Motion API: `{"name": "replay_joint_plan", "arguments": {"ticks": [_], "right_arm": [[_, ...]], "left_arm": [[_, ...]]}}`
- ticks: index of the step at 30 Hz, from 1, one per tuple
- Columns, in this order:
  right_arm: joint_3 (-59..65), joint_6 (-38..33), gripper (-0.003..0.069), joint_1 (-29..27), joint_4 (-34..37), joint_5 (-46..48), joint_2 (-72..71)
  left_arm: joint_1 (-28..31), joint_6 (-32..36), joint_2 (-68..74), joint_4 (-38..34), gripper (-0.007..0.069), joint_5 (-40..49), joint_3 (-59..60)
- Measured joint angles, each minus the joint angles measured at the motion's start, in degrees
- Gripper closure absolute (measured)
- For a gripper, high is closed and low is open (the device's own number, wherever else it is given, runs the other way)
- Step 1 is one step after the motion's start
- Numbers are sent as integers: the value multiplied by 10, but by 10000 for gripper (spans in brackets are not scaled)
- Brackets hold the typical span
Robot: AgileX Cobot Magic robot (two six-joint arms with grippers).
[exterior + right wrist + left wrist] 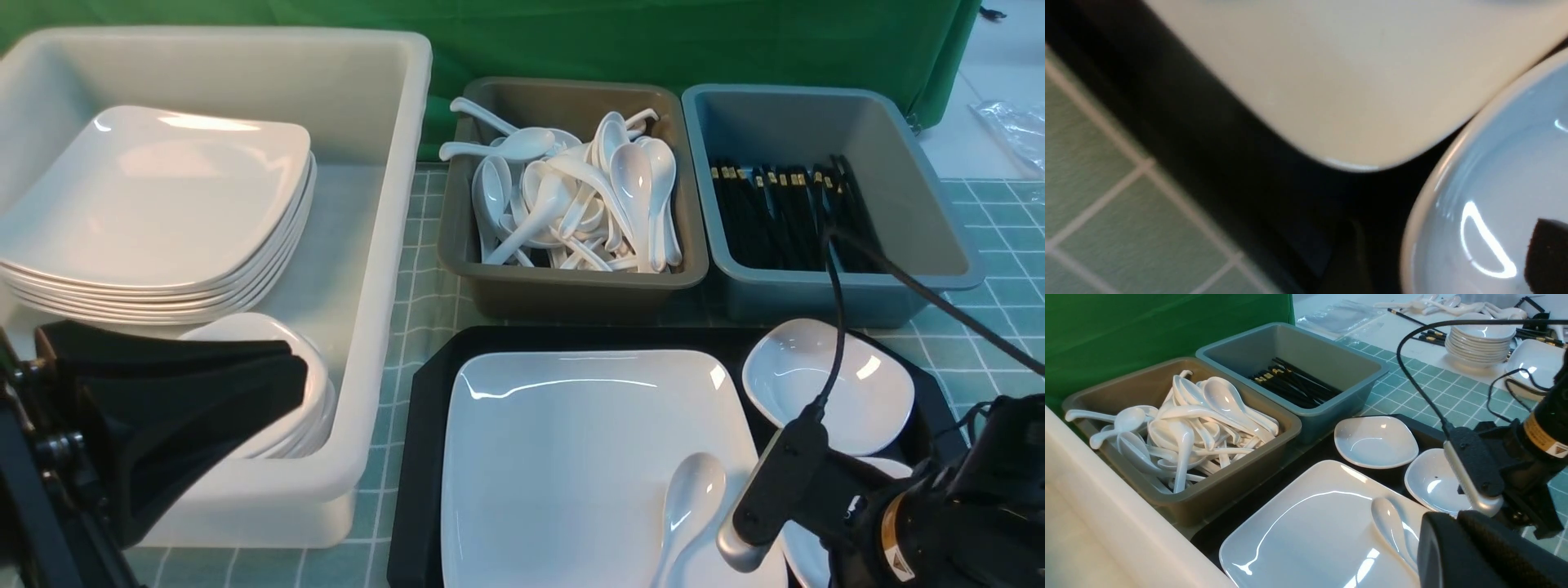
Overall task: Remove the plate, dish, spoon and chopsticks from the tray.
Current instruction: Use the right arm to grab a small plate from the dinner plate
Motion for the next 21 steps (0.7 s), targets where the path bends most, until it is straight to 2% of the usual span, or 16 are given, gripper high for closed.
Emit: {"name": "replay_joint_plan", "arguments": {"ticks": [6, 9, 15, 18, 21], "right_arm": [[0, 0, 92, -41, -22, -23, 46], [0, 0, 120, -46, -22, -38, 58], [0, 0, 280, -46, -19, -47, 70], [-2, -4, 392, -46, -21, -43, 72], [-15, -5, 435, -41, -27, -19, 65]], "left_arm": [[0, 2, 0, 0, 607, 1, 0], [0, 2, 0, 0, 607, 1, 0], [0, 2, 0, 0, 607, 3, 0], [0, 2, 0, 0, 607, 3, 0], [0, 2, 0, 0, 607, 6, 0]]}}
